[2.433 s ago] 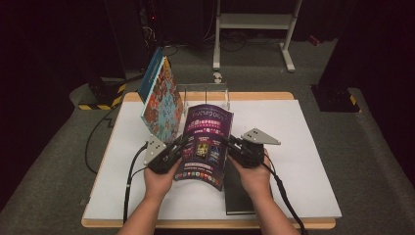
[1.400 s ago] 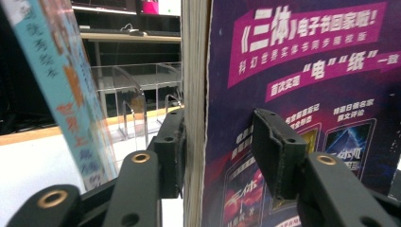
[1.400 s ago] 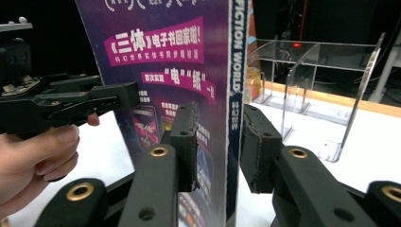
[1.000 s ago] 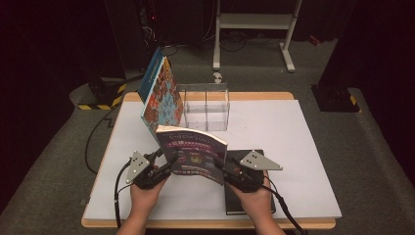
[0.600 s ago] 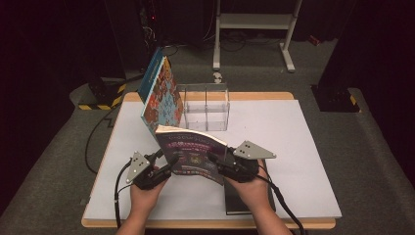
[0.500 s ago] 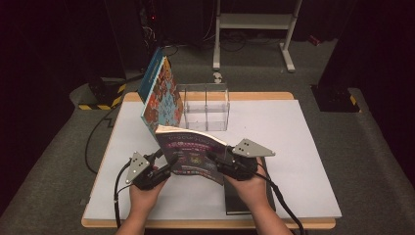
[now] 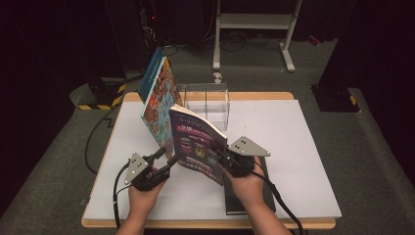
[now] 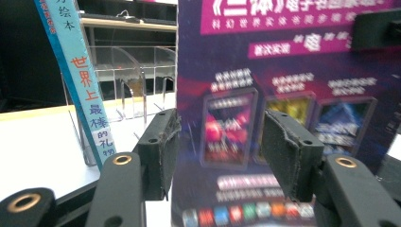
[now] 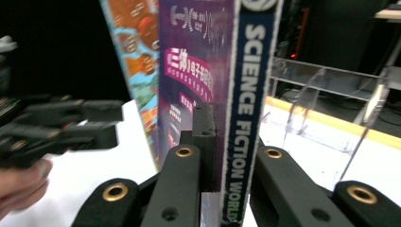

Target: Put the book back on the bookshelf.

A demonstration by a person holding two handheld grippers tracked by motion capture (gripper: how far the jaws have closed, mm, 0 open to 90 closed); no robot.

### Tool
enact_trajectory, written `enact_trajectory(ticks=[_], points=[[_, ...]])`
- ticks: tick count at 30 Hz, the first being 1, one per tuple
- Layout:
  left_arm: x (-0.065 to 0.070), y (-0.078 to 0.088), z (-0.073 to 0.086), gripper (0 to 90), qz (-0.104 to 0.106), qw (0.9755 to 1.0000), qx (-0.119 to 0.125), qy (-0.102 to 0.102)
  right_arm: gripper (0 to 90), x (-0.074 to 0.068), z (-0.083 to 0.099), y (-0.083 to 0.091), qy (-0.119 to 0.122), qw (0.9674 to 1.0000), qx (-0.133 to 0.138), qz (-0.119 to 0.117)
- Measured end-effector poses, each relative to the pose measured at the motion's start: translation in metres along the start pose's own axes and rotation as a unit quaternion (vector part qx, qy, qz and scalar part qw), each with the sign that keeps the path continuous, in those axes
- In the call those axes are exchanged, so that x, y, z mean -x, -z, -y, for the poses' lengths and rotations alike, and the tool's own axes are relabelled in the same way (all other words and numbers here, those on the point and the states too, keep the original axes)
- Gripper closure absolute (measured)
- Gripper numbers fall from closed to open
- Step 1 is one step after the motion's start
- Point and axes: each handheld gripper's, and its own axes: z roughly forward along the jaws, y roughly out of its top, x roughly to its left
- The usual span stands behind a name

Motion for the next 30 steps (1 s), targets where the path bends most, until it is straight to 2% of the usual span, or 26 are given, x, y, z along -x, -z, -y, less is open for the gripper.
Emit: enact_trajectory(ticks=[5,9,14,17,18,19,23,25,27,30], points=[[-0.002,-0.001,0.001,46.4,0.000,1.0000,-0.003,0.005,83.8,0.007,-0.002,-0.010,-0.019,0.9990,0.019,0.037],[-0.002,0.000,0.001,46.3,0.001,1.0000,-0.003,0.007,83.3,0.010,0.001,-0.014,-0.037,0.9976,0.021,0.055],[0.000,-0.002,0.000,45.1,0.006,0.9999,-0.006,0.007,75.0,0.005,0.005,-0.011,-0.043,0.9983,0.014,0.036],[0.001,-0.002,-0.001,42.8,0.023,0.9995,-0.005,0.020,71.2,0.002,0.014,-0.005,-0.037,0.9989,0.001,0.029],[0.001,-0.002,-0.001,41.2,0.023,0.9995,-0.005,0.020,70.3,0.001,0.018,-0.003,-0.038,0.9989,-0.003,0.026],[0.003,-0.003,-0.004,39.4,0.034,0.9990,-0.008,0.026,70.4,0.000,0.022,0.000,-0.039,0.9989,-0.007,0.023],[0.013,-0.006,-0.014,34.3,0.062,0.9978,-0.005,0.023,77.3,-0.002,0.037,0.006,-0.043,0.9987,-0.021,0.019],[0.021,-0.007,-0.021,32.4,0.069,0.9974,0.005,0.018,79.1,-0.003,0.041,0.008,-0.045,0.9984,-0.018,0.028],[0.029,-0.009,-0.028,31.0,0.078,0.9966,0.017,0.022,79.5,-0.001,0.044,0.010,-0.054,0.9980,-0.015,0.028],[0.039,-0.017,-0.039,27.7,0.097,0.9949,0.018,0.025,79.4,-0.001,0.045,0.011,-0.058,0.9979,-0.014,0.027]])
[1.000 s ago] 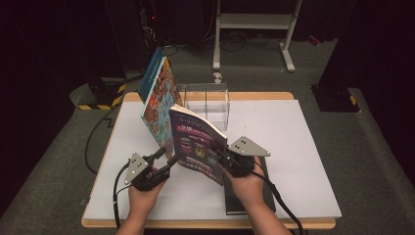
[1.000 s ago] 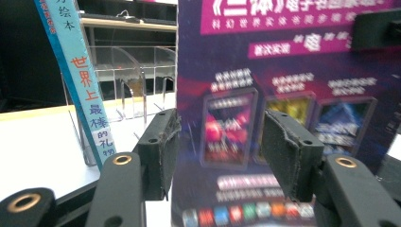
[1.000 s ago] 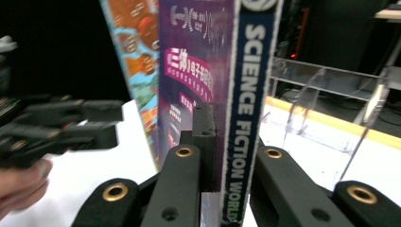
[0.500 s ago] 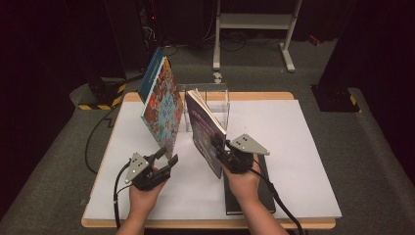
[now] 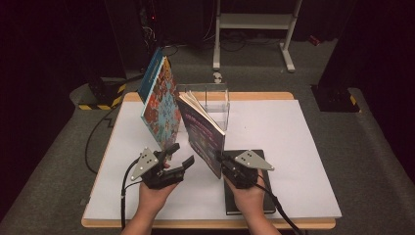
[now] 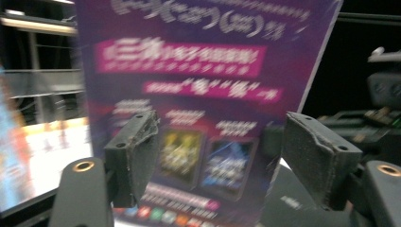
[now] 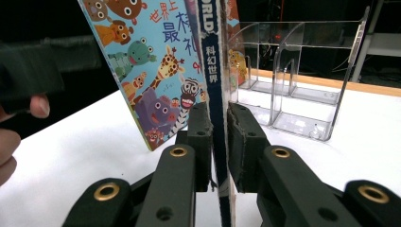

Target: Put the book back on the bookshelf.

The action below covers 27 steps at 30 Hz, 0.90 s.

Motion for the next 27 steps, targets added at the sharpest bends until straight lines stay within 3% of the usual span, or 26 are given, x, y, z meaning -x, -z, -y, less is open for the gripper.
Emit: enact_trajectory(ticks=[2,5,11,15,21,23,24,27], points=[[0.006,-0.010,-0.009,25.3,0.015,0.9999,-0.003,0.002,79.1,0.000,0.001,0.000,0.000,1.0000,0.001,-0.003],[0.016,-0.023,-0.019,24.2,0.035,0.9993,0.011,0.012,79.1,-0.001,0.003,0.000,0.001,1.0000,0.004,-0.004],[0.030,-0.049,-0.027,20.5,0.039,0.9991,-0.005,0.015,77.3,-0.003,0.004,0.000,0.002,0.9999,0.002,-0.011],[0.034,-0.053,-0.026,17.3,0.024,0.9997,-0.004,0.007,72.4,-0.008,0.008,0.001,0.017,0.9997,-0.007,-0.018],[0.037,-0.055,-0.027,17.0,-0.007,0.9998,-0.017,-0.011,69.3,-0.015,0.009,-0.001,0.018,0.9988,-0.009,-0.045],[0.037,-0.056,-0.027,19.9,-0.010,0.9997,-0.020,-0.011,68.6,-0.019,0.010,-0.002,0.022,0.9979,-0.012,-0.059],[0.035,-0.056,-0.026,23.0,-0.021,0.9993,-0.027,-0.014,66.8,-0.022,0.010,-0.002,0.032,0.9974,-0.013,-0.063],[0.032,-0.057,-0.024,31.0,-0.036,0.9985,-0.034,-0.021,64.2,-0.025,0.012,0.001,0.047,0.9968,-0.019,-0.062]])
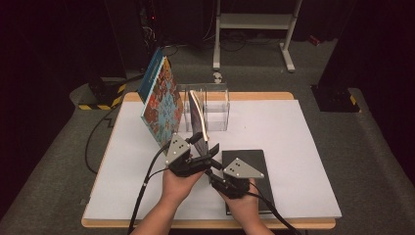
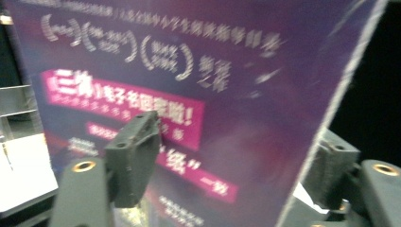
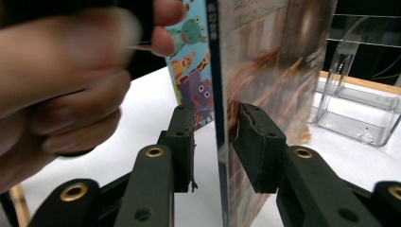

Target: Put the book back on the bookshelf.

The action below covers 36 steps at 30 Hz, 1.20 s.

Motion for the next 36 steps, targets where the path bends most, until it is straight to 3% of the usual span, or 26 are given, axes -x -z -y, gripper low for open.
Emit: enact_trajectory(ticks=[5,9,14,16,18,21,27,30,36], points=[[0.001,0.003,0.001,33.9,-0.007,0.9999,0.004,-0.014,58.1,0.007,0.005,0.023,0.003,1.0000,-0.003,0.005],[0.002,0.005,0.001,38.2,-0.010,0.9996,0.002,-0.024,55.8,0.029,0.010,0.048,0.021,0.9984,-0.004,0.053],[0.001,0.011,0.000,44.5,-0.013,0.9993,-0.004,-0.034,55.9,0.068,0.029,0.076,-0.011,0.9938,-0.001,0.110],[0.002,0.014,-0.001,48.3,-0.018,0.9991,-0.007,-0.038,56.7,0.078,0.039,0.083,-0.028,0.9926,-0.001,0.119],[0.001,0.018,-0.002,54.5,-0.023,0.9988,-0.010,-0.041,56.6,0.085,0.046,0.087,-0.027,0.9916,-0.011,0.126],[0.000,0.026,-0.002,62.9,-0.043,0.9976,-0.010,-0.054,56.7,0.092,0.051,0.091,-0.047,0.9910,-0.007,0.125],[-0.007,0.036,-0.003,79.3,-0.075,0.9949,-0.012,-0.066,56.6,0.093,0.050,0.091,-0.047,0.9914,-0.003,0.122],[-0.010,0.039,-0.002,82.9,-0.078,0.9943,-0.012,-0.071,56.6,0.092,0.051,0.088,-0.047,0.9919,-0.008,0.118],[-0.014,0.042,-0.001,82.9,-0.060,0.9951,-0.007,-0.078,56.0,0.092,0.052,0.089,-0.049,0.9918,-0.009,0.118]])
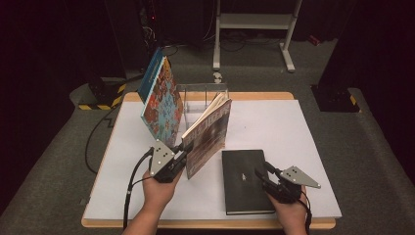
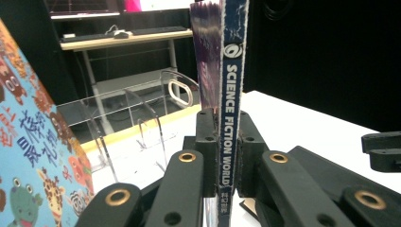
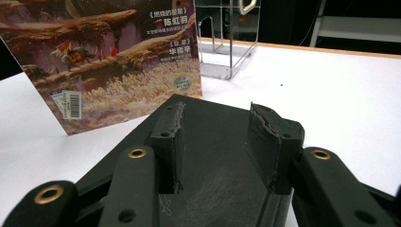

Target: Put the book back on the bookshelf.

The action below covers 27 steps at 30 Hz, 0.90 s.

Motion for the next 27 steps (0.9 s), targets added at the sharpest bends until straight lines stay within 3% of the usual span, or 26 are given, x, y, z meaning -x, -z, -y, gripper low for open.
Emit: enact_trajectory(ticks=[10,14,19,25,27], points=[[-0.011,-0.006,-0.002,74.5,0.031,0.9994,0.006,0.011,55.1,0.005,0.002,0.001,-0.013,0.9999,0.001,-0.001],[-0.011,-0.010,-0.003,72.0,0.017,0.9998,0.010,0.006,54.6,0.005,0.002,0.002,-0.016,0.9999,0.001,-0.003],[-0.010,-0.018,-0.009,76.7,0.023,0.9997,0.004,0.007,54.6,0.006,0.002,0.002,-0.018,0.9998,0.002,-0.004],[-0.011,-0.028,-0.015,75.9,0.018,0.9998,0.002,0.010,54.6,0.006,0.002,0.001,-0.021,0.9997,0.002,-0.007],[-0.012,-0.034,-0.017,77.2,0.022,0.9996,-0.010,0.013,54.6,0.007,0.002,0.001,-0.022,0.9997,0.003,-0.007]])
